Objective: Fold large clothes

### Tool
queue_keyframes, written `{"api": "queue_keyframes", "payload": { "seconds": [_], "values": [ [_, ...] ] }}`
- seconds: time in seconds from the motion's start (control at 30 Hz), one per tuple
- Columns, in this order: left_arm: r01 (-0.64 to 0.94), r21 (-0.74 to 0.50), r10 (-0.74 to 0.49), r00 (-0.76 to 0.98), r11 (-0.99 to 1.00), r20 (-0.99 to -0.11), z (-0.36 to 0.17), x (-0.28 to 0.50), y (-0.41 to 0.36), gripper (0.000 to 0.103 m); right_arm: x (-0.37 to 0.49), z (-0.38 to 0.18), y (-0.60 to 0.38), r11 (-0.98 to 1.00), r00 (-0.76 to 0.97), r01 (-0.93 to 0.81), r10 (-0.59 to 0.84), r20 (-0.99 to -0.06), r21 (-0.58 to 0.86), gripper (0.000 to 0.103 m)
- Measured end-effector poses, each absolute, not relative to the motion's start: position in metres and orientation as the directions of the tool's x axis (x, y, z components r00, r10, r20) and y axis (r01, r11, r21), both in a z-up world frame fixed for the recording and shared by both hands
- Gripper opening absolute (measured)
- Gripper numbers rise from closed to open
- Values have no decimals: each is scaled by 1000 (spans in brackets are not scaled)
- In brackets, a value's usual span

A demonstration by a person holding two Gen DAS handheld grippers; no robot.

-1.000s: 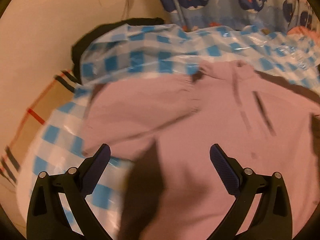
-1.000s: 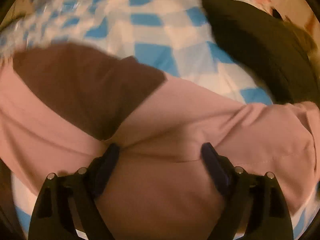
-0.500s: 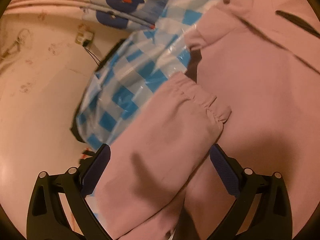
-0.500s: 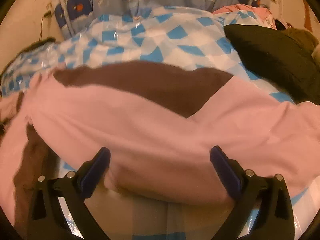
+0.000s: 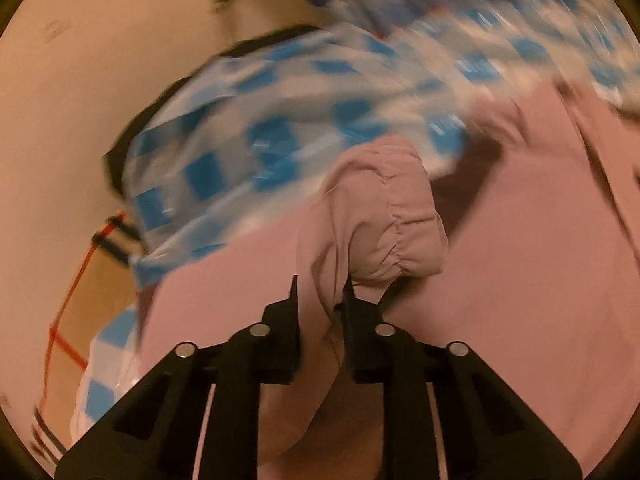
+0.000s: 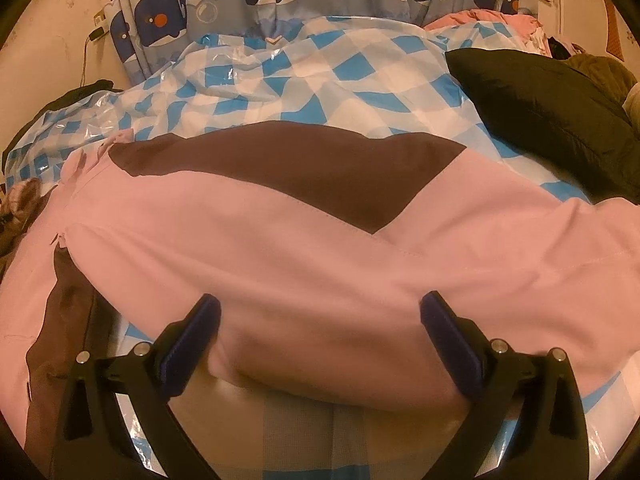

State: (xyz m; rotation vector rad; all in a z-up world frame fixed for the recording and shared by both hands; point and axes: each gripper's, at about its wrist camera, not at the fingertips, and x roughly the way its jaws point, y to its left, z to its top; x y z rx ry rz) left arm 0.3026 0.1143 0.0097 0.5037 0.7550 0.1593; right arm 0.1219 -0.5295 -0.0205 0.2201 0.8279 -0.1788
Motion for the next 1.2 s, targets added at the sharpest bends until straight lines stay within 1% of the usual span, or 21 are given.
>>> {"api": "queue_keyframes", "payload": {
  "seconds": [0.1, 0.23, 0.33, 0.43, 0.5, 0.53, 0.57, 0.6, 0.63, 0.7, 0.77, 0.8, 0.83, 0.87, 0.93, 0.97, 1.0, 1.07, 1.13, 1.17, 1.2],
  "values": [
    [-74, 406, 313, 764, 911, -564, 55, 291, 156, 14, 117, -20, -530, 962, 670, 239, -62, -739, 135, 96],
    [-261, 289, 375, 795, 921, -477, 124, 262, 241, 14, 119, -22, -531, 962, 674, 236, -60, -736, 137, 96],
    [-389, 186, 429, 768, 902, -476, 155, 237, 321, 14, 120, -22, -530, 962, 673, 236, -62, -737, 134, 96],
    [-519, 73, 468, 690, 852, -552, 150, 208, 419, 14, 121, -23, -531, 963, 673, 236, -66, -737, 130, 96],
    [-565, 21, 428, 599, 825, -677, 112, 201, 473, 14, 122, -23, -532, 964, 672, 235, -69, -737, 124, 96],
    [-572, -23, 365, 554, 820, -749, 88, 200, 493, 16, 122, -23, -532, 965, 671, 233, -71, -738, 120, 96],
    [-588, -92, 305, 540, 804, -785, 66, 194, 512, 20, 123, -24, -532, 966, 670, 234, -74, -739, 115, 96],
    [-599, -180, 267, 580, 780, -769, 57, 183, 524, 30, 123, -24, -532, 966, 670, 233, -75, -739, 113, 96],
    [-595, -333, 208, 660, 731, -722, 51, 165, 539, 44, 124, -25, -533, 966, 671, 232, -76, -738, 112, 96],
    [-511, -554, 66, 772, 658, -633, 44, 147, 559, 54, 123, -25, -532, 966, 670, 233, -77, -738, 111, 96],
    [-500, -595, 54, 792, 630, -608, 49, 135, 567, 61, 124, -25, -532, 966, 671, 233, -77, -738, 111, 96],
    [-512, -591, 71, 790, 623, -609, 55, 130, 570, 65, 124, -25, -532, 966, 670, 233, -78, -738, 110, 96],
    [-542, -556, 126, 778, 630, -615, 66, 123, 570, 66, 124, -26, -532, 966, 670, 233, -78, -738, 109, 96],
    [-573, -467, 251, 771, 673, -585, 89, 113, 560, 66, 124, -26, -532, 966, 671, 233, -78, -737, 110, 96],
    [-575, -276, 413, 780, 770, -470, 128, 102, 518, 68, 121, -21, -531, 966, 686, 238, -98, -721, 96, 96],
    [-553, -195, 444, 796, 810, -411, 141, 101, 496, 72, 118, -17, -528, 967, 701, 246, -127, -702, 72, 96],
    [-512, -125, 442, 822, 850, -359, 152, 101, 478, 80, 115, -10, -523, 967, 719, 250, -153, -679, 47, 96],
    [-389, 8, 370, 870, 921, -327, 157, 124, 425, 84, 113, 9, -508, 977, 768, 211, -152, -622, 21, 96],
    [-241, 90, 257, 883, 966, -393, 141, 161, 376, 85, 128, 22, -490, 984, 776, 176, -145, -614, -10, 96],
    [-208, 106, 234, 873, 972, -428, 130, 178, 361, 85, 139, 23, -482, 986, 767, 164, -136, -627, -13, 96],
    [-201, 121, 234, 836, 972, -497, 111, 204, 348, 85, 156, 20, -477, 985, 738, 172, -141, -660, -17, 96]
  ]
}}
